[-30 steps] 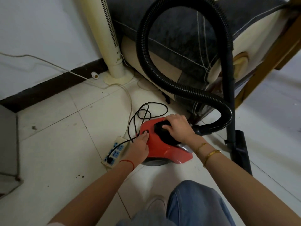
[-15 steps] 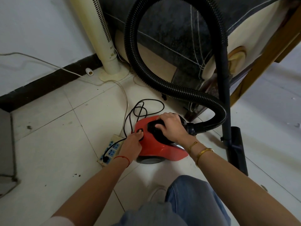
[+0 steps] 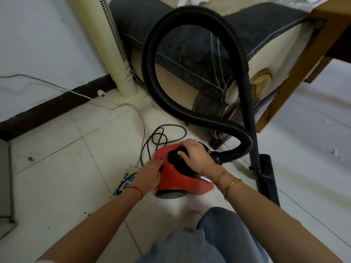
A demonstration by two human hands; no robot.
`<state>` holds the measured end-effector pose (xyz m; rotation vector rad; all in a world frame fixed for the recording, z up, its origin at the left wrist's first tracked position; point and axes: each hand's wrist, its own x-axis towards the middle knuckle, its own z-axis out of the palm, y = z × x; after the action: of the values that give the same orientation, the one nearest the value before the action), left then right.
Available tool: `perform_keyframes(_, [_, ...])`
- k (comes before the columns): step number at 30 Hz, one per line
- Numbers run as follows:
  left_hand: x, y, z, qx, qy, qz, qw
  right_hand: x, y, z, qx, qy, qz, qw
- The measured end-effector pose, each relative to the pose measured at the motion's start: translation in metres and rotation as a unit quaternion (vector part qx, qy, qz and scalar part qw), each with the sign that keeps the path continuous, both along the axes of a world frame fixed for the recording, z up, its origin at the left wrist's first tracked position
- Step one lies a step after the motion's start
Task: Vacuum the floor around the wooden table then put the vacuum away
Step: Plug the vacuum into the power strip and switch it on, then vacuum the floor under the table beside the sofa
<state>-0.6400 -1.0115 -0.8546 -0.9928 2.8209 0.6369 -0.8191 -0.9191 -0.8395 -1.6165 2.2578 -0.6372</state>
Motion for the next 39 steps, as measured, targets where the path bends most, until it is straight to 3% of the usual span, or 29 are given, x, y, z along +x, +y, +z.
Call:
perform_keyframes(6, [-0.02, 0.007, 0.076, -0.085, 0.007, -0.136, 0.987, -0.012, 0.039, 0.049, -0.039, -0.011, 0.026, 0.999])
perform_keyframes(11, [-0.053, 0.033, 0.141, -0.17, 0.104, -0.26, 0.945, -0.028, 0.081, 0.088, -0.058, 0.025, 0.022, 0.998])
perform_keyframes(16, [-0.113, 0.061, 0.185, -0.235, 0.193, -0.33, 0.894, -0.059, 0.124, 0.124, -0.176, 0.083, -0.127, 0.973])
perform_keyframes(19, [-0.159, 0.071, 0.201, -0.306, 0.201, -0.345, 0.864, -0.092, 0.134, 0.133, -0.166, 0.105, -0.219, 0.956])
perform_keyframes(22, [-0.208, 0.071, 0.209, -0.389, 0.163, -0.368, 0.829, -0.121, 0.127, 0.129, -0.094, 0.087, -0.257, 0.958])
perform_keyframes(27, [-0.266, 0.068, 0.214, -0.483, -0.029, -0.387, 0.785, -0.146, 0.1, 0.109, 0.011, 0.035, -0.251, 0.967])
perform_keyframes(32, [-0.294, 0.061, 0.212, -0.514, -0.141, -0.418, 0.735, -0.165, 0.084, 0.086, 0.062, 0.001, -0.208, 0.976])
perform_keyframes(39, [-0.316, 0.055, 0.199, -0.474, -0.174, -0.426, 0.751, -0.184, 0.082, 0.068, 0.059, 0.044, -0.177, 0.981])
